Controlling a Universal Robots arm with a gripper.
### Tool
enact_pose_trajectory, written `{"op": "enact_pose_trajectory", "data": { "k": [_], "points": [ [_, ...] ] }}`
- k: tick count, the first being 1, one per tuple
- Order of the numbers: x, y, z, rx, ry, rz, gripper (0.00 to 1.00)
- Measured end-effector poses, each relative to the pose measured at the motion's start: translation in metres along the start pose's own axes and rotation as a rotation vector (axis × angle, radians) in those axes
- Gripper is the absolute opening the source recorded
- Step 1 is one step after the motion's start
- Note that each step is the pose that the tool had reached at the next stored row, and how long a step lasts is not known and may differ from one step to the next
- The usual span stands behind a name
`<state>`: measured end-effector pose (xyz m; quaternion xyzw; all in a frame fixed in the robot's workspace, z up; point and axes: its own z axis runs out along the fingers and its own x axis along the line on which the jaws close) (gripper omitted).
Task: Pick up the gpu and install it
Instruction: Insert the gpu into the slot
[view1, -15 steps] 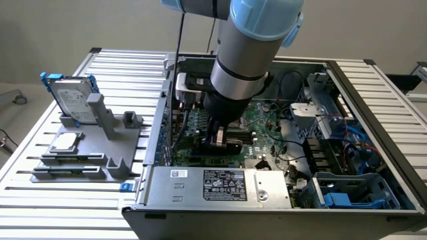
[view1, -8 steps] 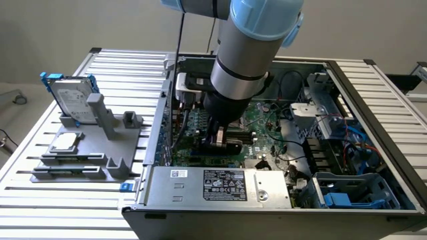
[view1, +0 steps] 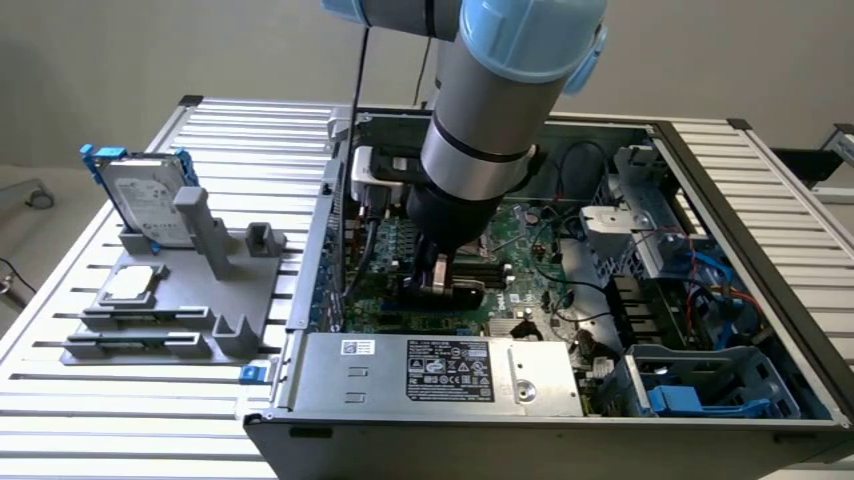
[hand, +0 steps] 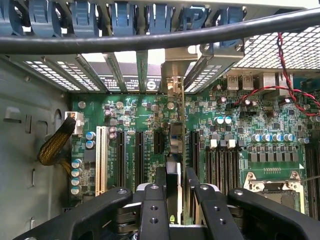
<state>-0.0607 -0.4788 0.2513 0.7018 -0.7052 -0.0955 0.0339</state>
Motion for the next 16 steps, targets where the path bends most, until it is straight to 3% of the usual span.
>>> {"op": "enact_pose_trajectory", "data": {
  "k": [2,3,7,16],
  "points": [
    [0.000,0.0000,-0.0001,0.0005,0.0000,0.000,0.28],
    [0.000,0.0001,-0.0005,0.0003,0.0002,0.000,0.35],
    [0.000,0.0007,-0.0042,-0.0004,0.0002,0.000,0.35],
    [-0.002,0.0042,-0.0236,-0.0005,0.0004,0.000,0.35]
  ]
}}
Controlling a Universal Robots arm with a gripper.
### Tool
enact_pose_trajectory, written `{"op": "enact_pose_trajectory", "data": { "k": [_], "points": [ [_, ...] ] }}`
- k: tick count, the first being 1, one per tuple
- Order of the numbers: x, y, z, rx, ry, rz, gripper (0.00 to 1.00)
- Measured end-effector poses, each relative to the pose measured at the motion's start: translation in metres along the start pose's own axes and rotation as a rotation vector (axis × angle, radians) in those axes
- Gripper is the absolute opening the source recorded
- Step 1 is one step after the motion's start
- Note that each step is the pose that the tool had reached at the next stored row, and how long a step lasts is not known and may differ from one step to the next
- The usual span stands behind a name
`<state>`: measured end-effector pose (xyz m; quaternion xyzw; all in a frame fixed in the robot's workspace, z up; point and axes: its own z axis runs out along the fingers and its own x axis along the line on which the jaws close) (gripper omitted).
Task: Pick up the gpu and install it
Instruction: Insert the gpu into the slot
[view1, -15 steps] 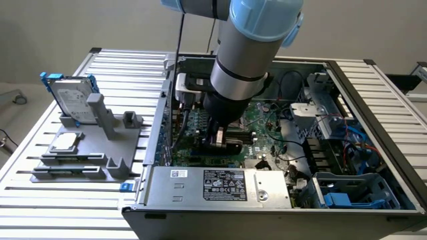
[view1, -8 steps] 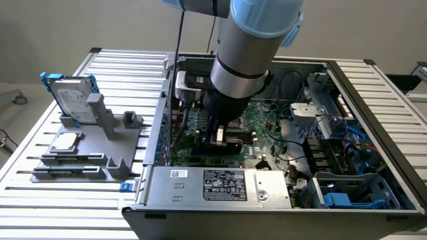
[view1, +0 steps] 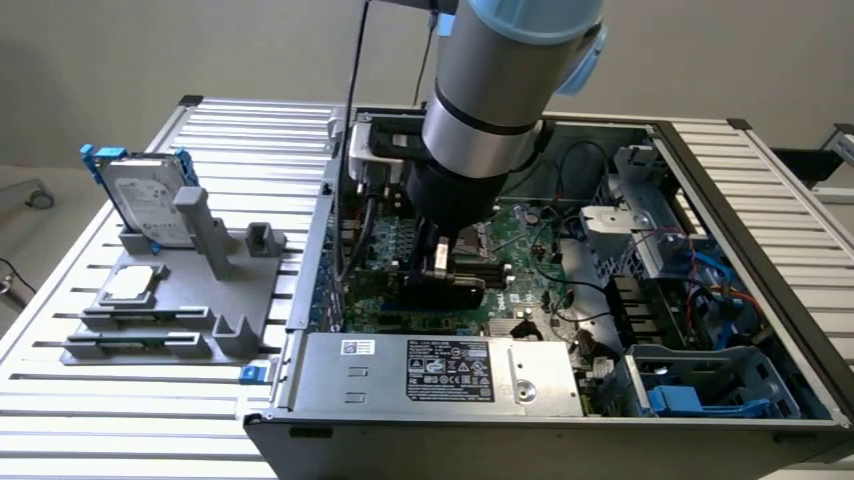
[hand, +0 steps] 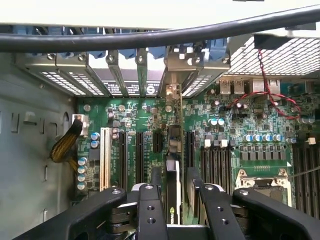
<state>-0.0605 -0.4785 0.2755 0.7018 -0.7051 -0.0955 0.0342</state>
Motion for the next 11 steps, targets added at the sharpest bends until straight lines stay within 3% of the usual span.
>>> {"op": "enact_pose_trajectory", "data": {
  "k": [7,9,11],
  "points": [
    [-0.002,0.0021,-0.0107,0.0014,-0.0001,0.000,0.32],
    [-0.002,0.0026,-0.0136,0.0028,-0.0001,0.000,0.19],
    [-0.003,0.0028,-0.0150,0.0053,-0.0002,0.000,0.13]
  ]
}}
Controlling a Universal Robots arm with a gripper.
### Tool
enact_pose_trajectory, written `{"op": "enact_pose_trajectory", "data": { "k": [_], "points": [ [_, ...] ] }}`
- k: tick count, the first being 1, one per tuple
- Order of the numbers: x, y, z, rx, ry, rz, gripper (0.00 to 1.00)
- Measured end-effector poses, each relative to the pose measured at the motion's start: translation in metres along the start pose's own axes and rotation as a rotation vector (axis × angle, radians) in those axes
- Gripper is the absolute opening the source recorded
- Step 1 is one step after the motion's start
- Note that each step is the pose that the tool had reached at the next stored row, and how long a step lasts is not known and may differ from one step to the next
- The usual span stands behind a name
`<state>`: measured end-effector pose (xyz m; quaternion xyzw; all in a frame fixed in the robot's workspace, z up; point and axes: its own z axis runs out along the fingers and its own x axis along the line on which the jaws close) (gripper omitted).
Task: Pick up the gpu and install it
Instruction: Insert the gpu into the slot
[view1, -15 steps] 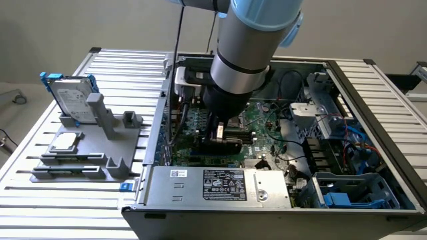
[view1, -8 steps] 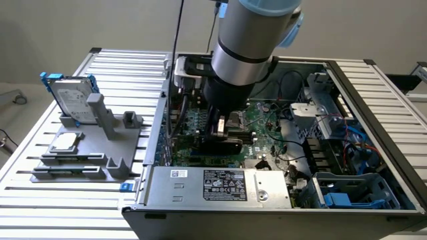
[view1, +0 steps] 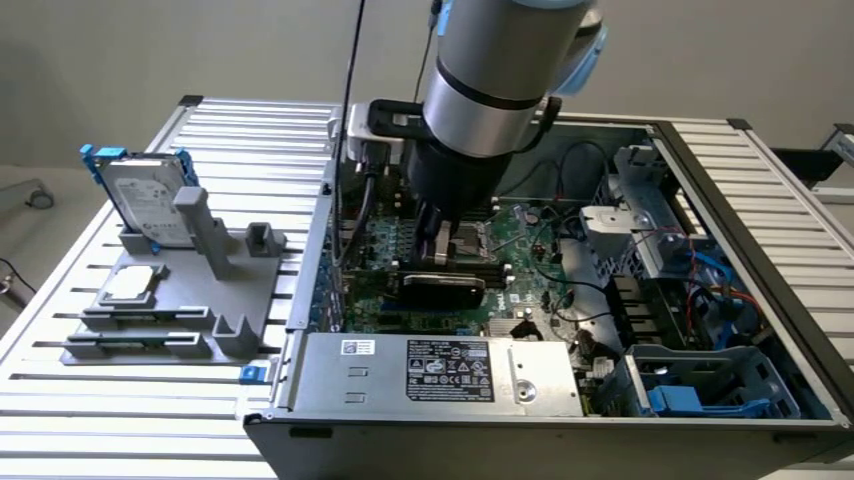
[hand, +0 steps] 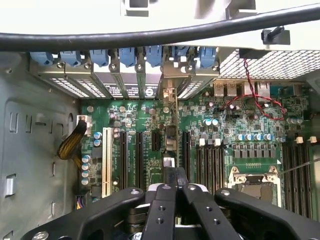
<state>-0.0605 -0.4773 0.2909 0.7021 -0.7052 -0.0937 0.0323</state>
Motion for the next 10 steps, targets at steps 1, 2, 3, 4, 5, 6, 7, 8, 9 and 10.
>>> {"op": "enact_pose_trajectory", "data": {
  "k": [1,2,3,4,5,6,7,8,9,10],
  "points": [
    [-0.0001,0.0001,0.0000,0.0027,-0.0001,0.000,0.11],
    [-0.0003,0.0000,0.0000,0.0071,0.0001,0.000,0.11],
    [-0.0004,0.0000,-0.0001,0.0156,0.0009,-0.001,0.11],
    [-0.0006,0.0000,-0.0001,0.0288,0.0013,-0.002,0.11],
    [-0.0010,0.0000,0.0001,0.0455,0.0020,-0.004,0.11],
    [-0.0015,0.0000,0.0005,0.0601,0.0023,-0.005,0.11],
    [-0.0020,0.0003,0.0009,0.0653,0.0026,-0.005,0.11],
    [-0.0022,0.0003,0.0012,0.0657,0.0024,-0.005,0.11],
    [-0.0021,0.0004,0.0011,0.0655,0.0026,-0.005,0.11],
    [-0.0021,0.0004,0.0011,0.0655,0.0026,-0.005,0.11]
  ]
}}
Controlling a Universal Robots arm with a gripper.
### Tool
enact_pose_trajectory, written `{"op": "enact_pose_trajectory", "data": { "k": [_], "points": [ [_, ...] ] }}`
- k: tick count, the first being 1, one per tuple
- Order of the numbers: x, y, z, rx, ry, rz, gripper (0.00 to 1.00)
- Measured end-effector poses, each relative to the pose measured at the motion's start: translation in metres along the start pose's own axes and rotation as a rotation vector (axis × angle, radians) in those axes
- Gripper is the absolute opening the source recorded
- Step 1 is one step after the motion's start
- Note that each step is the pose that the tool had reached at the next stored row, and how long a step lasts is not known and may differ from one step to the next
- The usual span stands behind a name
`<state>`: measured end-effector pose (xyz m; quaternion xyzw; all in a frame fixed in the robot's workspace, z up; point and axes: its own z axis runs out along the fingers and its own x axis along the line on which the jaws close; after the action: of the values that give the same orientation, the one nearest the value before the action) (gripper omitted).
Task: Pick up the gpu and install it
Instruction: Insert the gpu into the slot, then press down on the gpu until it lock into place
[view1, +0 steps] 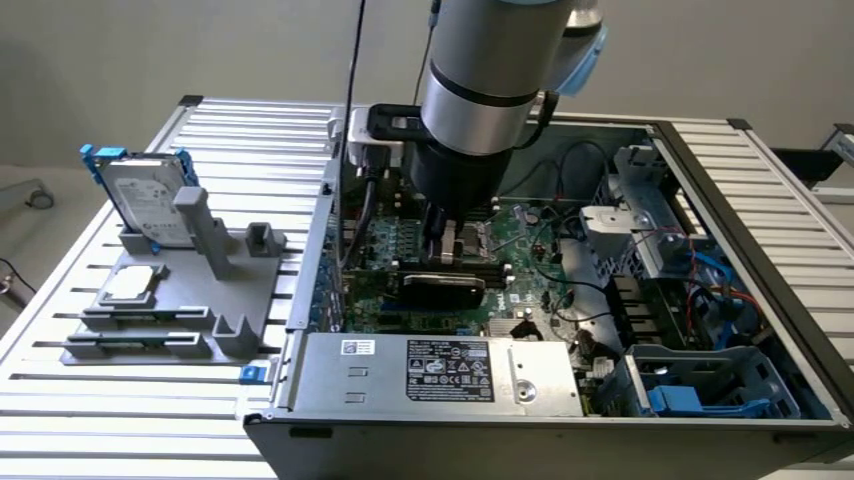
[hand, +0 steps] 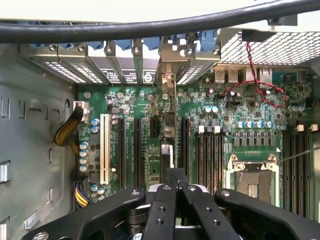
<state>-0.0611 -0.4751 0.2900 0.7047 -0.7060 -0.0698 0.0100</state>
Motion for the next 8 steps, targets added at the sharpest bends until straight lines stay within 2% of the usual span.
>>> {"op": "enact_pose_trajectory", "data": {
  "k": [8],
  "points": [
    [0.0000,0.0000,0.0000,0.0000,0.0000,0.000,0.11]
  ]
}}
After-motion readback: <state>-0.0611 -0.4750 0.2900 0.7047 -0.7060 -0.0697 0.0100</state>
